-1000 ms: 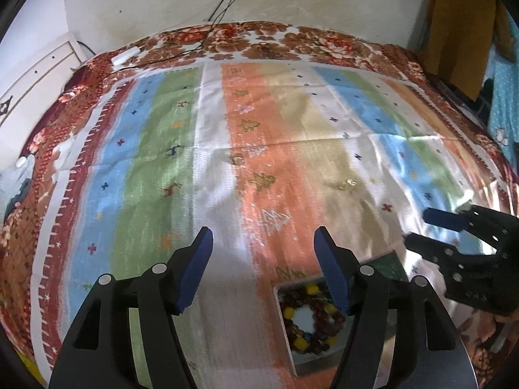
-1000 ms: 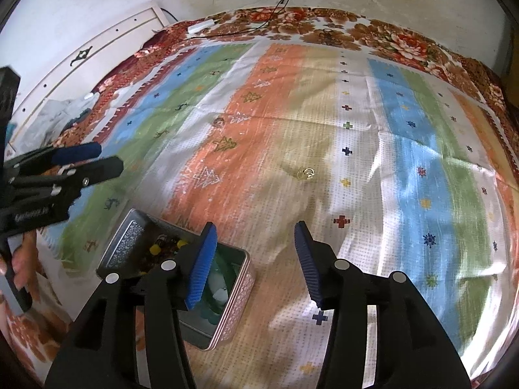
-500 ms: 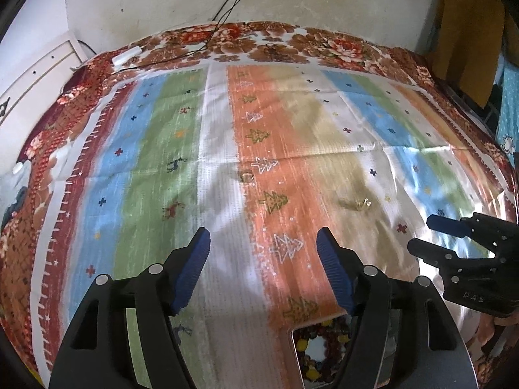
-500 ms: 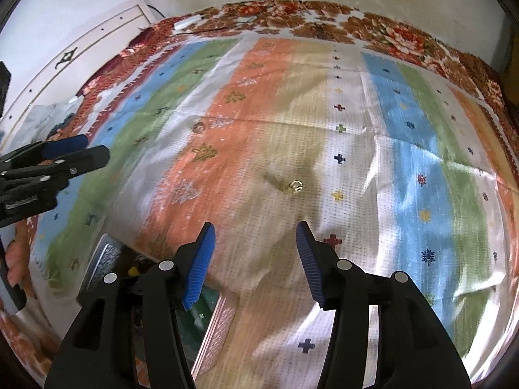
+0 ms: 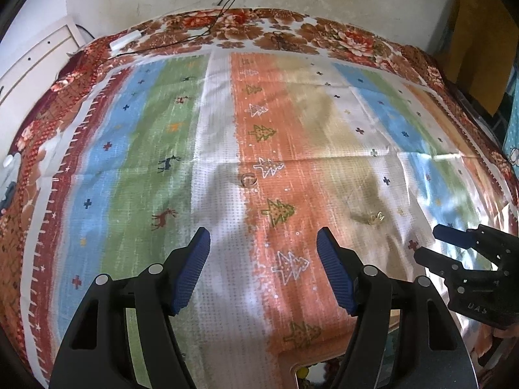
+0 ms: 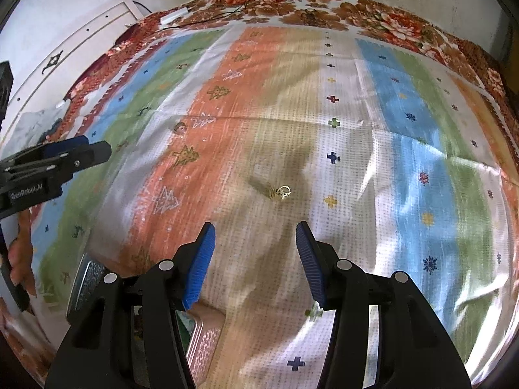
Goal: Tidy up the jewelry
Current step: 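Move the left tool to the small silver ring while the right tool approaches the gold charm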
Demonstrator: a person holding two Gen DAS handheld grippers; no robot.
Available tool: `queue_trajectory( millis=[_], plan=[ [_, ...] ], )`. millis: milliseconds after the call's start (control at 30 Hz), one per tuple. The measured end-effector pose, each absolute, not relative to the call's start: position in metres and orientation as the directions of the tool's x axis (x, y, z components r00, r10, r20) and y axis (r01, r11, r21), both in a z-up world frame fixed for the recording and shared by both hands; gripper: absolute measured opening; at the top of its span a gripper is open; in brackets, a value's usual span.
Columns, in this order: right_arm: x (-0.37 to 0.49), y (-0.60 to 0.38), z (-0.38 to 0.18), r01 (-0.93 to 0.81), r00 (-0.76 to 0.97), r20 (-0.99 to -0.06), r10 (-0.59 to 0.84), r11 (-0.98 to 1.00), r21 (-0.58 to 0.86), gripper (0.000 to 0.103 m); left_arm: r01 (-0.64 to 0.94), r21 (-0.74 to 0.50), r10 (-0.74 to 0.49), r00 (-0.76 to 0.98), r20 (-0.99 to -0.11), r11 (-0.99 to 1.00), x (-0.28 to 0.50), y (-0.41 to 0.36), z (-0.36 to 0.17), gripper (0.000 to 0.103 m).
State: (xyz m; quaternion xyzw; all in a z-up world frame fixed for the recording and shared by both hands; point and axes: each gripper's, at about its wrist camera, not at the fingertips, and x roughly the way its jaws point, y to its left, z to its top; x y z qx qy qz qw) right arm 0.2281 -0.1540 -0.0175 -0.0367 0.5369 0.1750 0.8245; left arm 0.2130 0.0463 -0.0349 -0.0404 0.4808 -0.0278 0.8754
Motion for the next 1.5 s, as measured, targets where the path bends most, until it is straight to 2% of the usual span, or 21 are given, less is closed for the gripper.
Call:
queue_trajectory(
  millis=[1067, 1500],
  plan=[
    [0.29, -0.156, -0.059, -0.245, 0.282, -0.932, 0.229, 0.956, 0.16, 0.052, -0.005, -0.124, -0.109, 0.451, -0.886, 0.992, 0.284, 0.051, -0.082, 0.068],
    [0.295, -0.153, -0.08, -0.249, 0.241, -0.948, 0.208, 0.957, 0.147, 0.052, 0.008, -0.086, -0.081, 0.423, -0.902, 0.996, 0.314, 0.048, -0.108, 0.068]
  ],
)
